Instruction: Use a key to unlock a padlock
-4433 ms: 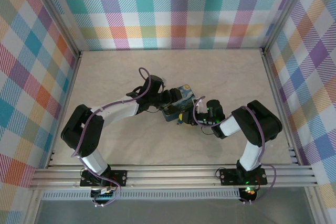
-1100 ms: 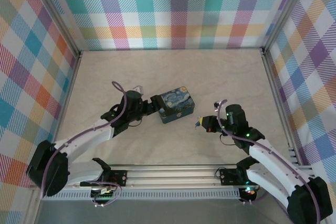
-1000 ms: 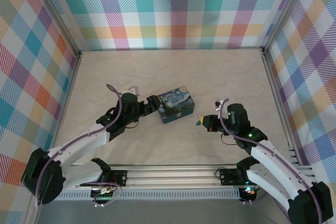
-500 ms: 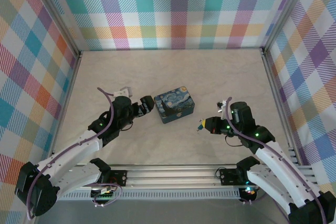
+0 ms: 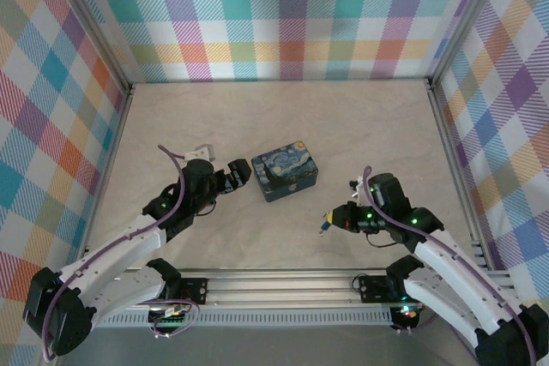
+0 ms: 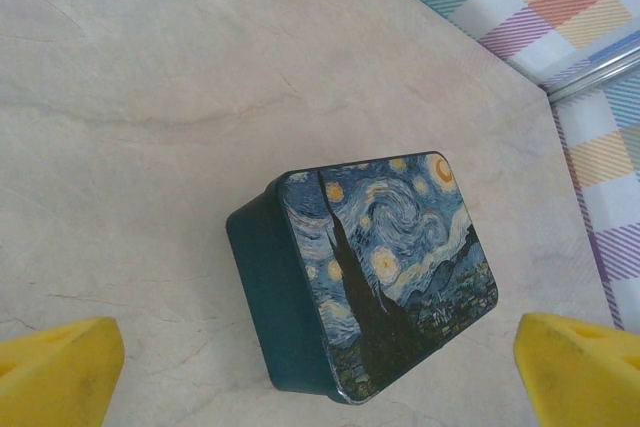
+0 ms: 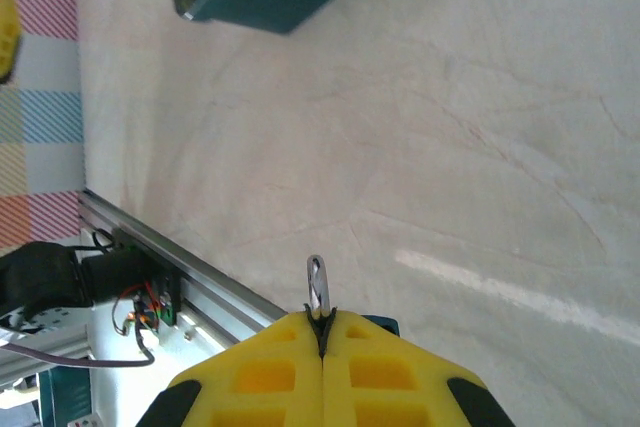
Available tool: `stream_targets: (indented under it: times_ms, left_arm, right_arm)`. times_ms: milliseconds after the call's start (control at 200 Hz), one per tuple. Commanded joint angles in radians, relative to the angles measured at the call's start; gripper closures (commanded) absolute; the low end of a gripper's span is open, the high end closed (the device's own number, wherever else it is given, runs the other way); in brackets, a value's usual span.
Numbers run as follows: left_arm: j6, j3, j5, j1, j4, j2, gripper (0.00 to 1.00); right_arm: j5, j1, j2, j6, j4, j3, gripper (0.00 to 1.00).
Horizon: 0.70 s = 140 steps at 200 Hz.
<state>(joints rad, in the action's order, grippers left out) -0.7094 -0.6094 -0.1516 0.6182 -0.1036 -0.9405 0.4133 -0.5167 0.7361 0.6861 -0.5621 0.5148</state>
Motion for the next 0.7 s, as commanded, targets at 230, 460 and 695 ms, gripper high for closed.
stream_targets:
  times_ms: [230,460,695]
  left_arm:
    - [-0.006,0.003,-0.012,-0.007,-0.004,-0.018,0.00]
    - [-0.019,0.002,-0.009,-0.006,0.004,-0.039,0.00]
    - [-0.023,-0.005,0.005,-0.006,0.008,-0.062,0.00]
  right_arm:
    - [0.029,-0.064,0.078,0.071,0.142,-0.092,1.00]
    - [0.033,-0.080,0.145,0.088,0.233,-0.137,1.00]
    - [0.013,-0.086,0.240,0.098,0.342,-0.157,0.99]
